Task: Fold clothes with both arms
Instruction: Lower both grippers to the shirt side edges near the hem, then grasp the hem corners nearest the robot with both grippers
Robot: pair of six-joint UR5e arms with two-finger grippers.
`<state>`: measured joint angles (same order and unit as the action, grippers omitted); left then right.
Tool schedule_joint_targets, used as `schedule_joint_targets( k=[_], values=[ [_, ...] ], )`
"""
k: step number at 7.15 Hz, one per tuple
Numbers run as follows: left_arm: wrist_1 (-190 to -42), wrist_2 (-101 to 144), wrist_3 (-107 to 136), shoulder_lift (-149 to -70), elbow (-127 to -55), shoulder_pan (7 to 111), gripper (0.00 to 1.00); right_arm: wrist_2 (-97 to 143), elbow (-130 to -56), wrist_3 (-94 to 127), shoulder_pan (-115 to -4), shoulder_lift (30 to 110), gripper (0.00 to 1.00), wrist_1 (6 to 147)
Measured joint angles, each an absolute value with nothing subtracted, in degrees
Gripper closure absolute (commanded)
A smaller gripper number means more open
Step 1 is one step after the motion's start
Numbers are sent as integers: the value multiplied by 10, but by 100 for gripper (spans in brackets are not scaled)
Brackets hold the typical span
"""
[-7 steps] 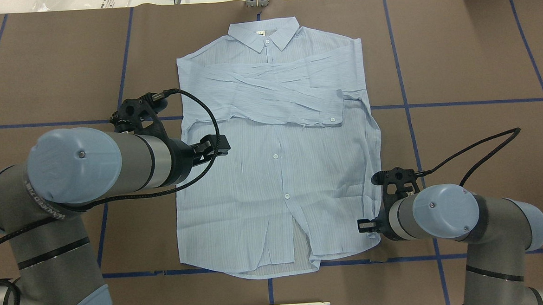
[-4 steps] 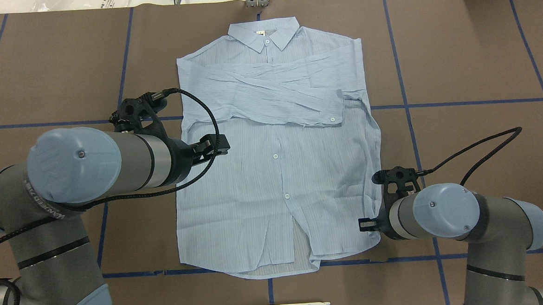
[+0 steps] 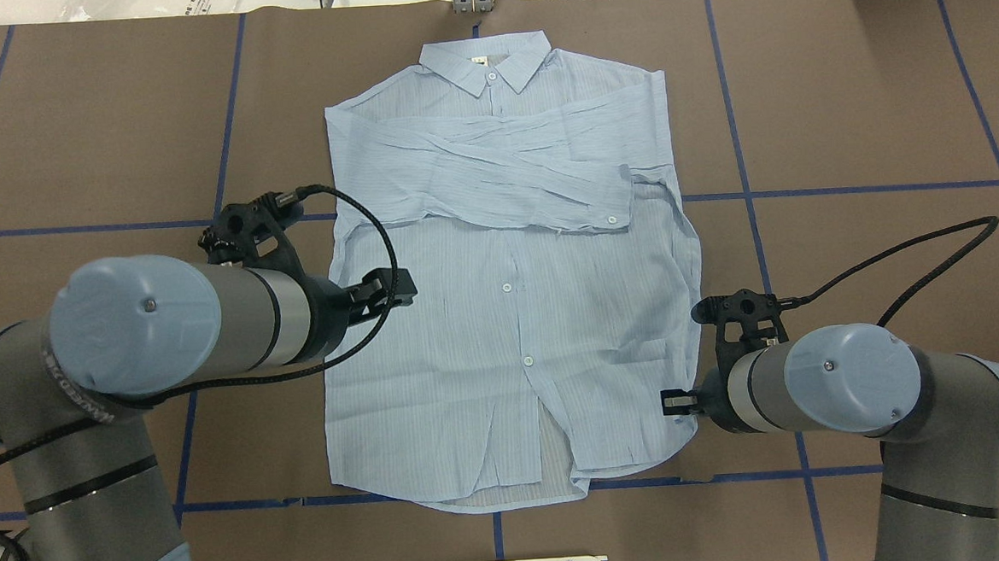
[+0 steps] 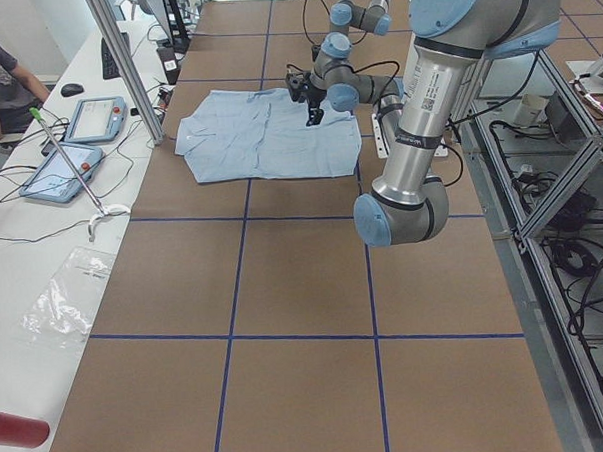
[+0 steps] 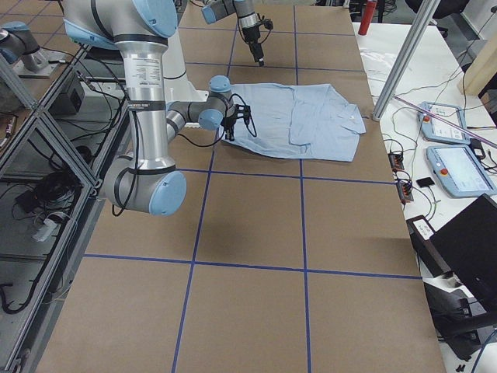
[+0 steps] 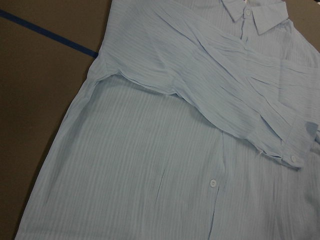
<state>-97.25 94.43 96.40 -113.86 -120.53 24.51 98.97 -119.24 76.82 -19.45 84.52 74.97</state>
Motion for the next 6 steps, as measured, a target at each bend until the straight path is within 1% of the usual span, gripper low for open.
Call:
schedule_joint_targets(
  k=[2, 4, 6],
  values=[
    [-963, 943, 979, -1102, -1209, 200, 6, 988, -1199, 772, -198, 846, 100, 749],
    [-929, 942, 987, -1090, -1205, 158, 10, 989, -1206, 781, -203, 848, 100, 748],
    [-919, 942, 986, -1089, -1178, 140, 18, 991, -1213, 783, -205, 845, 100, 748]
  ],
)
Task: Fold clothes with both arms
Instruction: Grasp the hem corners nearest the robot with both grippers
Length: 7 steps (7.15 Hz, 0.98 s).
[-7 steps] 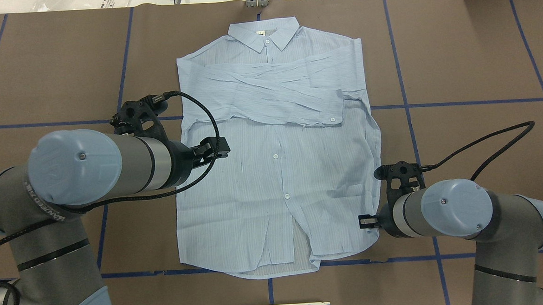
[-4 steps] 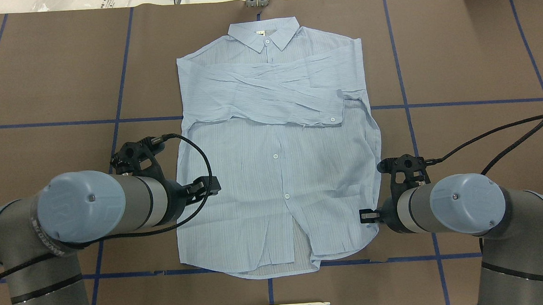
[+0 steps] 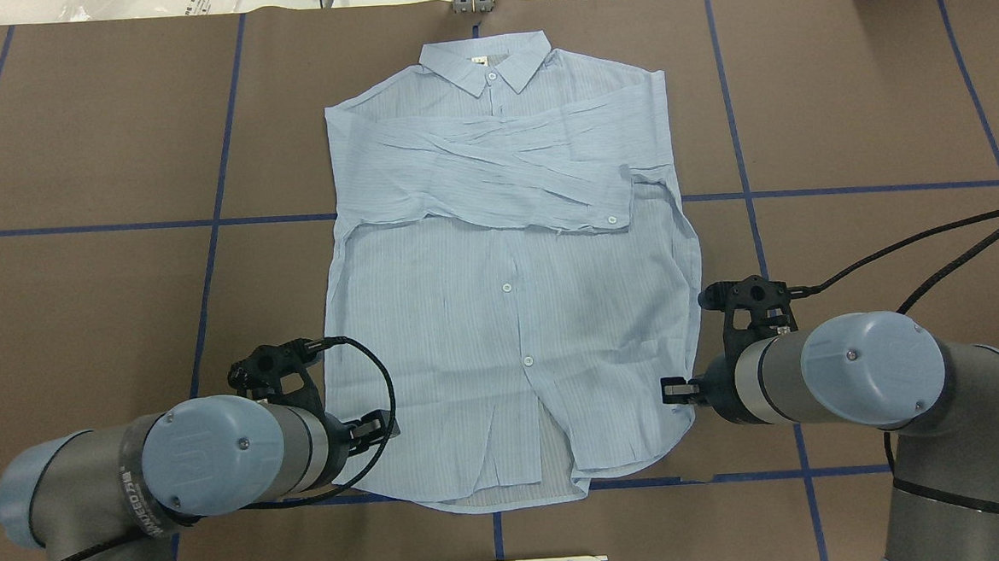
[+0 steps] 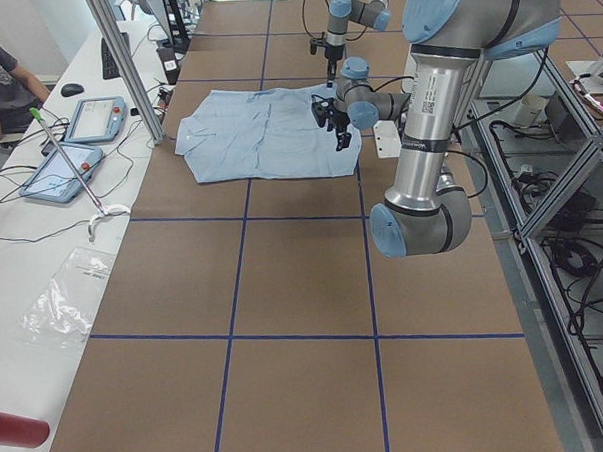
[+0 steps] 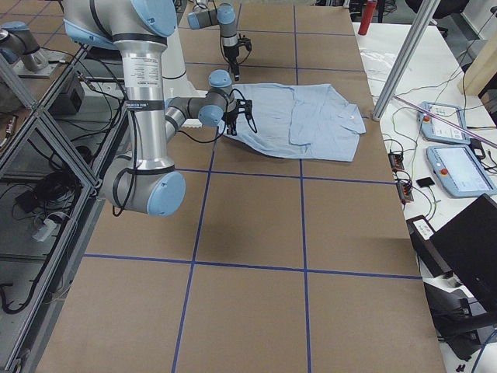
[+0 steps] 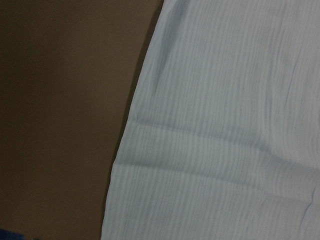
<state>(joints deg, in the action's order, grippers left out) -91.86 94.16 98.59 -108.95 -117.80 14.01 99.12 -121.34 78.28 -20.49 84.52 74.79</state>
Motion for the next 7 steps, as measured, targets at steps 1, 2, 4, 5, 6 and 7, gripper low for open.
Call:
schedule_joint_targets(
  k=[1, 2, 4, 5, 6, 7],
  values=[
    [-918, 941, 984, -1092, -1161, 137, 20, 992, -1216, 783, -206, 844, 100, 748],
    [-918, 941, 983, -1093, -1151, 135, 23, 993, -1216, 783, -208, 843, 100, 748],
    [-918, 940, 982, -1093, -1138, 134, 29, 993, -1216, 783, -210, 842, 100, 748],
    [-918, 940, 982, -1092, -1132, 133, 30, 993, -1216, 783, -211, 841, 100, 748],
    [-919, 940, 982, -1092, -1125, 133, 32, 993, -1216, 783, -212, 841, 100, 748],
    [-919, 940, 981, -1093, -1118, 132, 33, 993, -1216, 783, -212, 841, 100, 748]
  ],
)
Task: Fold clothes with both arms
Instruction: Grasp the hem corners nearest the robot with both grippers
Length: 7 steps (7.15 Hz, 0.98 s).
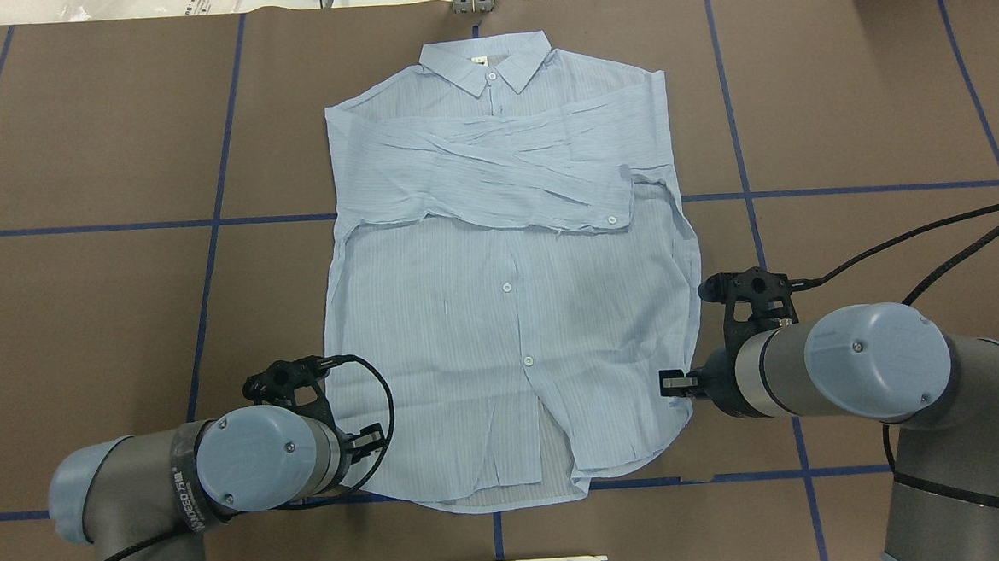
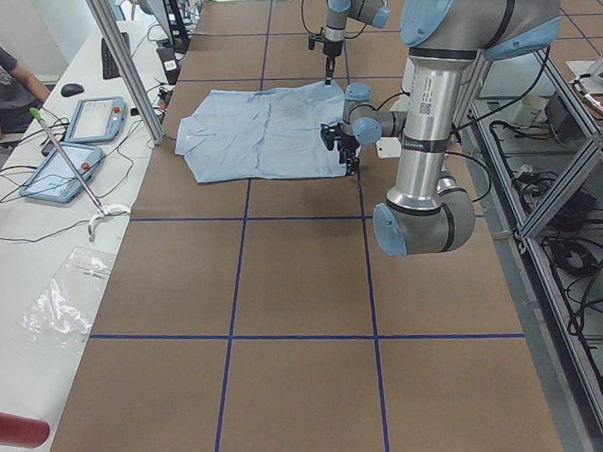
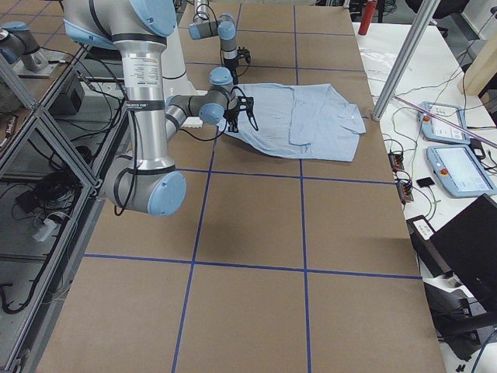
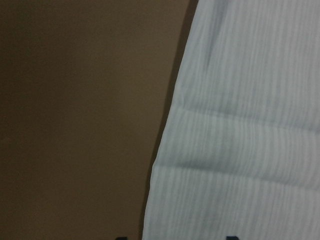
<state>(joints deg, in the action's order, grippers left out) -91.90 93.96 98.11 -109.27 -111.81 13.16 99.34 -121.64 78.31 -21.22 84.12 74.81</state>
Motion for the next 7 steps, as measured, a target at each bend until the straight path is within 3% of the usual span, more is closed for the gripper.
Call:
schedule_joint_targets(
  k=[5, 6, 7],
  values=[
    [-919, 940, 980, -1091, -1112, 126, 43, 995, -1222, 783, -222, 847, 100, 749],
    [-919, 940, 980, -1091, -1112, 125, 52, 995, -1223, 783, -223, 848, 100, 749],
    [-919, 940, 980, -1091, -1113, 124, 67, 995, -1224, 783, -225, 849, 100, 749]
  ],
)
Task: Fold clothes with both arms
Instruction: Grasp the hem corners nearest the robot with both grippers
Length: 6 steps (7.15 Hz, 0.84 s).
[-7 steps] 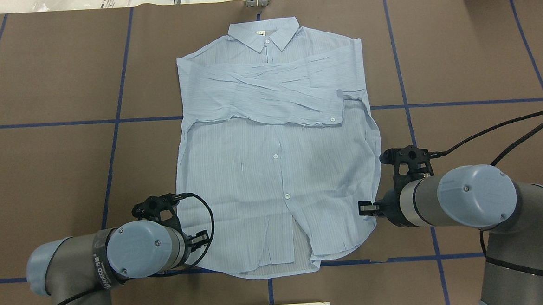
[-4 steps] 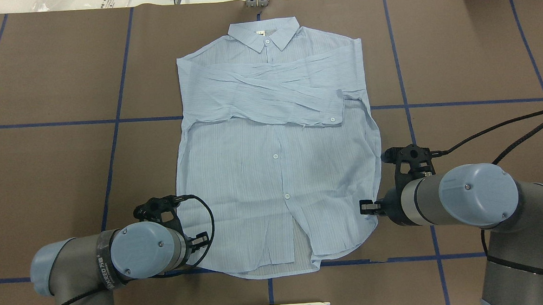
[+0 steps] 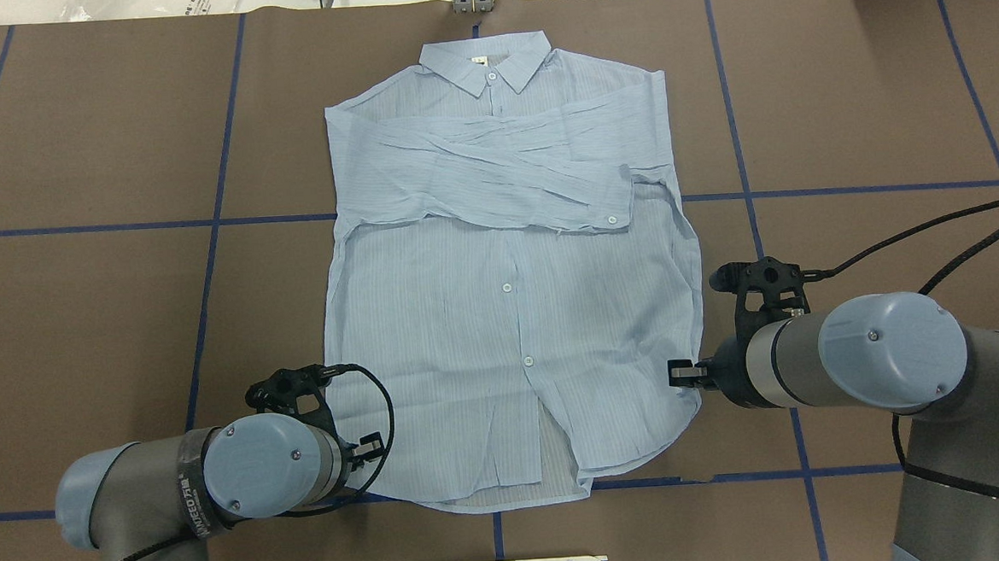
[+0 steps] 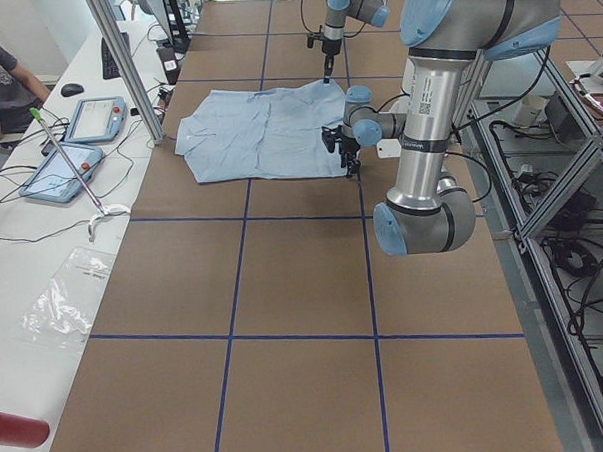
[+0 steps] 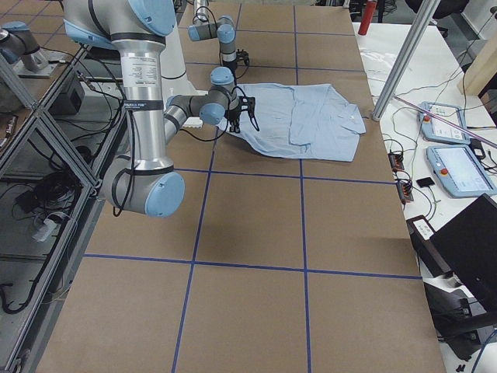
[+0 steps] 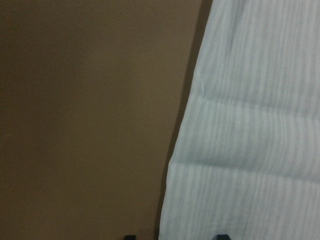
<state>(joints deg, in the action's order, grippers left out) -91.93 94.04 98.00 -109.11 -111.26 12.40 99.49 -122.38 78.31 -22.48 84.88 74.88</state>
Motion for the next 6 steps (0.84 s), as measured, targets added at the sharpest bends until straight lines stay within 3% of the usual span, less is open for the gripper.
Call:
schedule_joint_targets(
  k=[2, 3, 6],
  values=[
    [-920, 941, 980, -1094, -1113, 121, 95, 995, -1228, 783, -227, 852, 100, 749],
    [-919, 941, 980, -1094, -1113, 121, 100, 995, -1231, 783, -227, 853, 100, 749],
    [-918, 943, 980, -1094, -1129, 122, 100, 1001, -1234, 783, -232, 856, 100, 749]
  ],
)
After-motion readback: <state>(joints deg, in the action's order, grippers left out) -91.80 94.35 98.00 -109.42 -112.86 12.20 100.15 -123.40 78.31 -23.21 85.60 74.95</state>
